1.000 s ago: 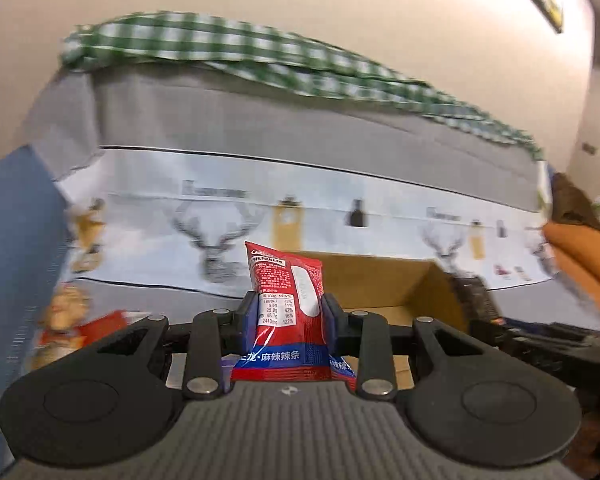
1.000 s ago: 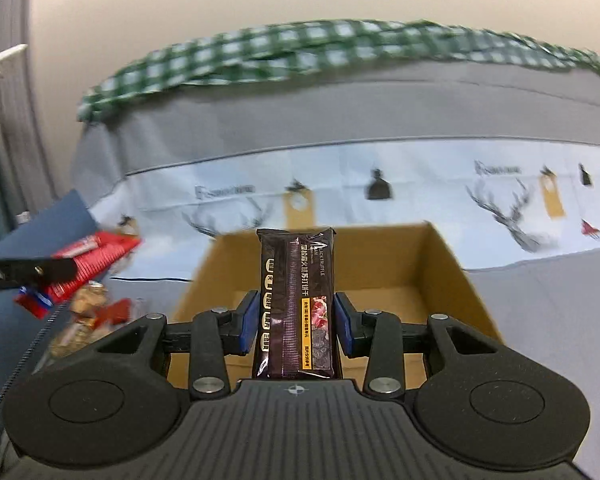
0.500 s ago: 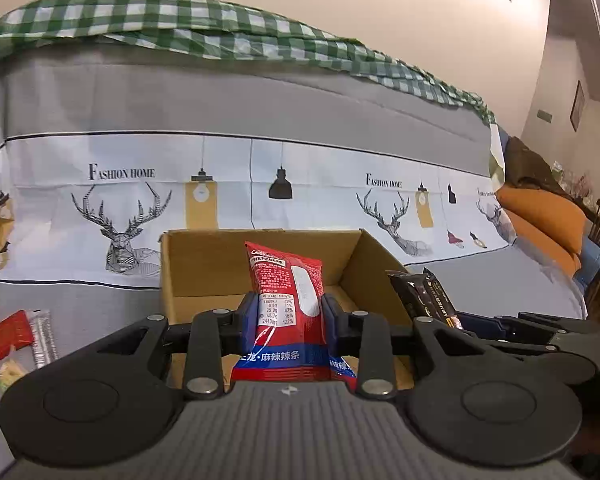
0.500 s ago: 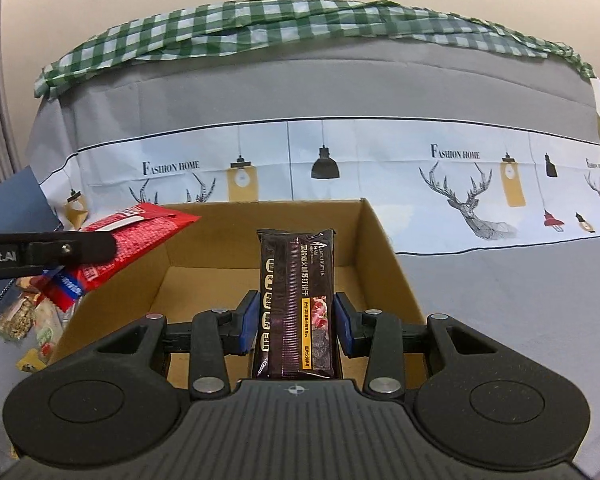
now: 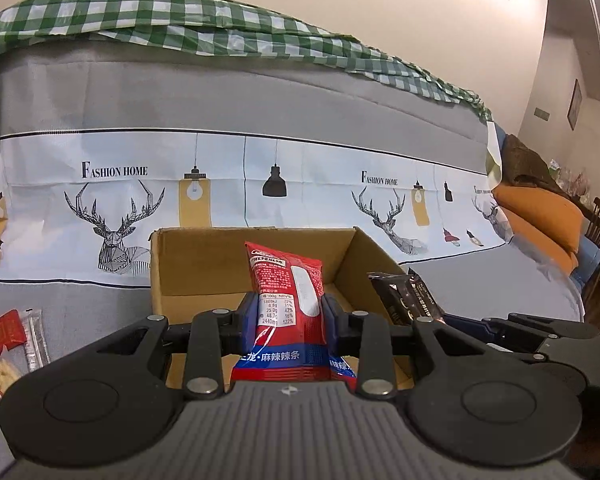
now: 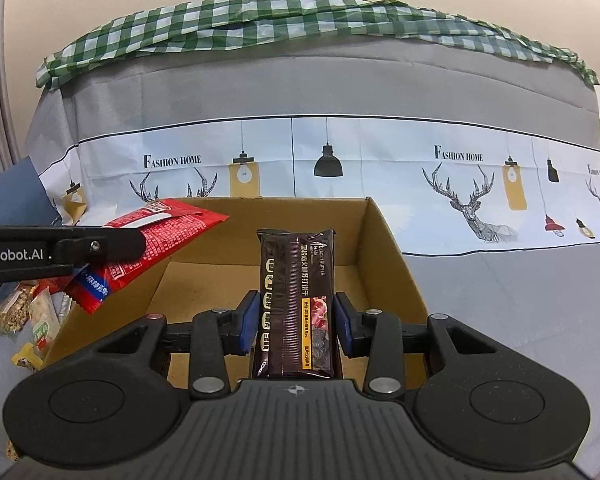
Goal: Organize snacks
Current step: 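Carry the brown bar with the right gripper while the left carries the red pack over the box, then open the right gripper dropping the brown bar while the left drops the red pack into the box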
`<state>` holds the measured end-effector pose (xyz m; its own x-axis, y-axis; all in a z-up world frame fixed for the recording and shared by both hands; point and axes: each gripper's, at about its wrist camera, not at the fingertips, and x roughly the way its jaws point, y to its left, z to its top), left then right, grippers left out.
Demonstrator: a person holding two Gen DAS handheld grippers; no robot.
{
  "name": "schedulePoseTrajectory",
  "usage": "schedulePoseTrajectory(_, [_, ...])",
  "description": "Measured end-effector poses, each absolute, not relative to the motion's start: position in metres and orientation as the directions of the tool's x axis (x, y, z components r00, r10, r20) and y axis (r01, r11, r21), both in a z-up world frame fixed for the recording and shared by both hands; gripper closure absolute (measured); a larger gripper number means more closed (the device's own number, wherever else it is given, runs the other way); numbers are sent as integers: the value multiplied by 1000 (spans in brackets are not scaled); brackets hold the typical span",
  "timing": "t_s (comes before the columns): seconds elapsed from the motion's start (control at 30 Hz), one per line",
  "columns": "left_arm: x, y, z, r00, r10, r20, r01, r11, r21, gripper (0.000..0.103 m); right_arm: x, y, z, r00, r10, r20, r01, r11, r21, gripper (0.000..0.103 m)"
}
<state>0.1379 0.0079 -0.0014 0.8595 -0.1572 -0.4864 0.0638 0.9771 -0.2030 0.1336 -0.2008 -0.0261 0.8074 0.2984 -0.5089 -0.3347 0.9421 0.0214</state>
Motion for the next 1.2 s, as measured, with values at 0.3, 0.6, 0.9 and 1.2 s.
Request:
schedulePoseTrajectory(0.3, [138, 7, -1, 860, -159, -485, 64, 977, -205, 66, 134, -203, -26, 810, 293, -508, -330, 944, 17, 62])
schedulePoseTrajectory(0.6, [137, 6, -1, 863, -166, -477, 72, 975, -209, 66, 133, -203, -27, 813, 287, -507, -325, 946, 15, 62])
schedulePoseTrajectory(0.9, [135, 6, 0, 866, -168, -471, 71, 974, -217, 66, 132, -202, -28, 813, 286, -507, -324, 946, 14, 62])
schedulePoseTrajectory(1.2, [138, 8, -4, 856, -80, -511, 10, 990, -139, 35, 142, -212, -31, 848, 126, -515, -181, 982, -58, 37])
